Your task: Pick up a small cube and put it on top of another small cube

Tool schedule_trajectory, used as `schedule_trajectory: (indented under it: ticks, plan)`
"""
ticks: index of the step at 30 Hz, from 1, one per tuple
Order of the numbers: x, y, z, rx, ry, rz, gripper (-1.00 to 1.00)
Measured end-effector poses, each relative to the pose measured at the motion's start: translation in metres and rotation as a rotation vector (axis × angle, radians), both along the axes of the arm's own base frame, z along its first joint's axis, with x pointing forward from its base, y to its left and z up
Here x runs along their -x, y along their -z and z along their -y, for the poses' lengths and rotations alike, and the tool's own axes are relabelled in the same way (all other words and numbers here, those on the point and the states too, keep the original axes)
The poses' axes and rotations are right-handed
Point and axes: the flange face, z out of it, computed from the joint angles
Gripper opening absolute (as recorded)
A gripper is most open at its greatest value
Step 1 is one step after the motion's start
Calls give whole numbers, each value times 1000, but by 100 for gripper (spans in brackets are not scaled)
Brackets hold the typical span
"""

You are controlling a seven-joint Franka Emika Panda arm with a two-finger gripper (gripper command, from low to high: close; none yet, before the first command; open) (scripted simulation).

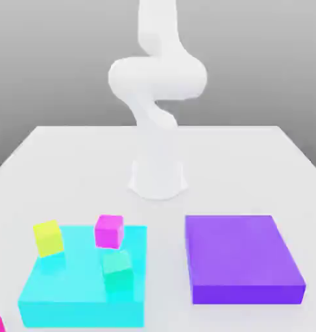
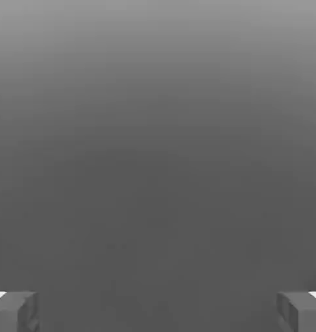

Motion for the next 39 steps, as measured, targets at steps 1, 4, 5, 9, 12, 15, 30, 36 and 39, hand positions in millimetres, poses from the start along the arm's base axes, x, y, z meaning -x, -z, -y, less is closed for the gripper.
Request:
schedule_trajectory:
  ticks: [1, 4, 5, 9, 12, 15, 30, 36, 39]
  plan:
    - [-13, 11, 7, -7, 20, -25, 0]
    - [-48, 44, 30, -29, 79, -94, 0]
    - [-59, 55, 38, -36, 99, -116, 0]
    - [-96, 106, 72, -67, 179, -205, 0]
    - [-119, 148, 100, -92, 239, -270, 0]
    - [-136, 193, 129, -117, 301, -335, 0]
    - [-136, 450, 268, -256, 615, -654, 0]
    - [-124, 549, 285, -279, 663, -703, -100]
    - [-124, 549, 285, -279, 663, -702, -100]
